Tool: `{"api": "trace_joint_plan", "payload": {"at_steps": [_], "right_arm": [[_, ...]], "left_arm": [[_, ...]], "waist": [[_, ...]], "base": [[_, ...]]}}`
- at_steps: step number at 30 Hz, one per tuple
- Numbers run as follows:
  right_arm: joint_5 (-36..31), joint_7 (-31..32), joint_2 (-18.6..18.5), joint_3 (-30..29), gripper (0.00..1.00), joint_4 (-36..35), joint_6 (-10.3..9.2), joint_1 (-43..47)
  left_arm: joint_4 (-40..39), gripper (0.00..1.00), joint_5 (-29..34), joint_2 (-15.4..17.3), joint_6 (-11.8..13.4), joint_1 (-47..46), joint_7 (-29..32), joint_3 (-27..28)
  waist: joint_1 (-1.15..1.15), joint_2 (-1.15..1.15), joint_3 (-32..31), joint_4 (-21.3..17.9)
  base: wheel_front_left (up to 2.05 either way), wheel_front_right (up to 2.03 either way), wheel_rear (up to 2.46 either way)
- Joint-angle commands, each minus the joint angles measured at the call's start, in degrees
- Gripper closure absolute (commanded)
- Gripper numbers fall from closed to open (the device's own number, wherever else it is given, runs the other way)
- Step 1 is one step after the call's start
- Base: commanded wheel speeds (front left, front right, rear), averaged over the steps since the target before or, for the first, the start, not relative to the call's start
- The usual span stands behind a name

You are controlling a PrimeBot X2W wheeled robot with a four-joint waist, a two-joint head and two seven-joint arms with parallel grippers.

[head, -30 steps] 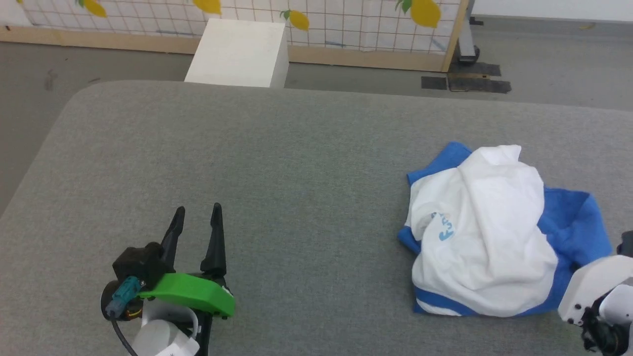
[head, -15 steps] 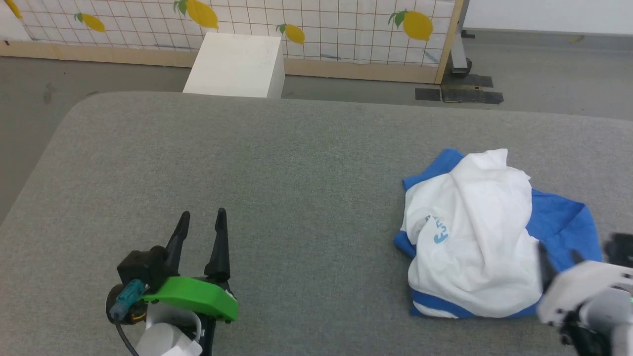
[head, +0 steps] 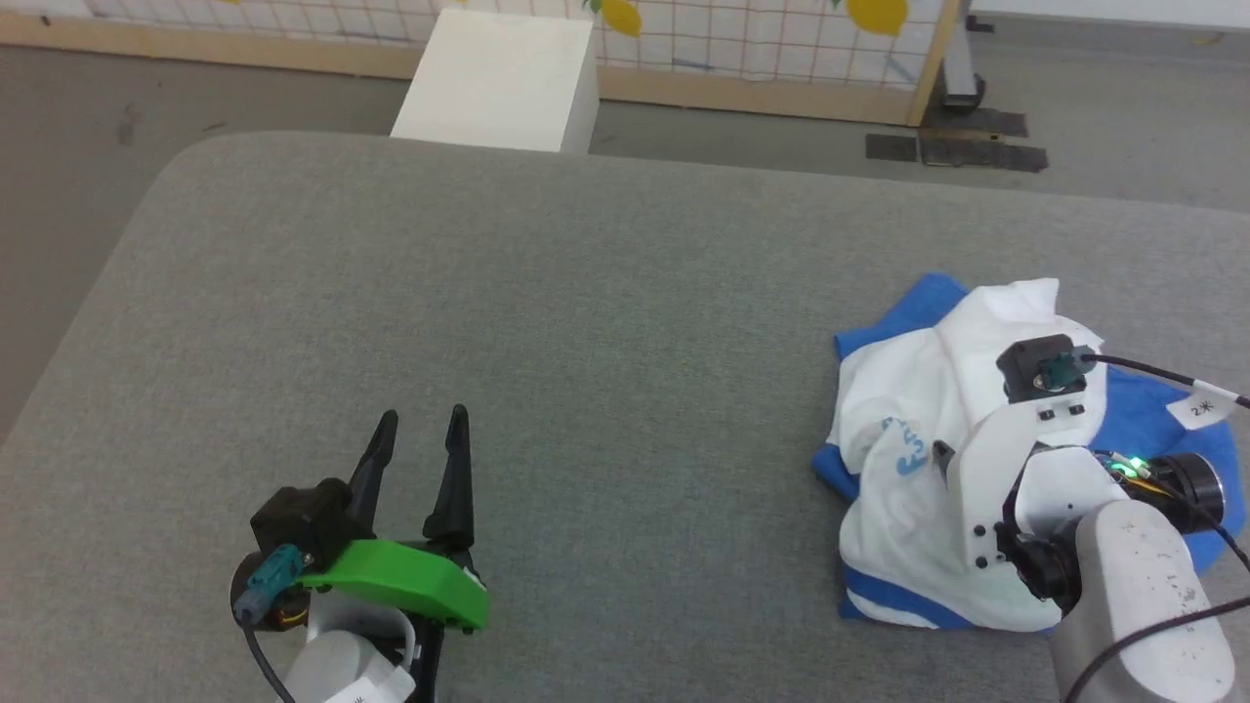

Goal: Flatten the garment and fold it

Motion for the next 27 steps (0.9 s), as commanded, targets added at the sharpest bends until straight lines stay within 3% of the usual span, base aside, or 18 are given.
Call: {"api": "trace_joint_plan", "payload": {"at_steps": [1,3,4,5,6,11,19,20,21,27], "right_arm": [[-0.6,0.3,-0.1,-0.5,0.00,1.0,-0.08,-1.0],[-0.7,0.6,-0.1,-1.6,0.00,2.2,-0.08,-1.6],[-0.4,0.5,-0.1,-2.0,0.65,2.7,-0.08,-2.0],[0.0,0.0,0.0,-2.1,0.87,3.0,-0.08,-2.3],[0.4,-0.7,0.0,-1.9,1.00,3.3,-0.08,-2.6],[7.3,-4.3,0.0,2.6,1.00,4.0,-0.08,-4.6],[17.4,-8.0,0.0,15.2,1.00,4.3,-0.08,-9.0],[17.1,-8.7,0.0,15.6,0.60,4.3,-0.08,-9.2],[16.2,-9.7,0.0,15.3,0.00,4.3,-0.08,-9.3],[8.7,-13.9,0.0,6.8,0.00,2.8,-0.08,-6.3]], "left_arm": [[0.1,0.00,-0.1,-0.2,-0.3,-1.1,-0.2,0.0],[0.2,0.00,-0.1,-0.2,-0.4,-1.2,-0.2,0.1],[0.3,0.00,-0.1,-0.3,-0.5,-1.3,-0.2,0.1],[0.3,0.00,0.0,-0.3,-0.5,-1.3,-0.2,0.1],[0.3,0.00,0.0,-0.3,-0.6,-1.4,-0.2,0.1],[0.6,0.00,0.3,-0.4,-0.8,-2.0,-0.2,0.1],[0.9,0.00,0.3,-0.6,-1.2,-2.3,-0.2,-0.4],[0.9,0.00,0.3,-0.6,-1.2,-2.2,-0.2,-0.3],[0.9,0.00,0.4,-0.7,-1.2,-2.0,-0.2,-0.2],[0.6,0.00,0.7,-0.5,-1.2,-1.2,-0.2,0.5]], "waist": [[0.00,0.00,1.1,1.2],[0.00,0.00,1.3,1.6],[0.00,0.00,1.5,1.8],[0.00,0.00,1.5,1.9],[0.00,0.00,1.6,2.1],[0.00,0.00,1.4,2.8],[0.00,0.00,0.8,4.1],[0.00,0.00,0.6,4.1],[0.00,0.00,0.5,4.0],[0.00,0.00,-0.4,2.7]], "base": [[0.00,0.00,0.00],[0.00,0.00,0.00],[0.00,0.00,0.00],[0.00,0.00,0.00],[0.00,0.00,0.00],[0.00,0.00,0.00],[0.00,0.00,0.00],[0.00,0.00,0.00],[0.00,0.00,0.00],[0.00,0.00,0.00]]}}
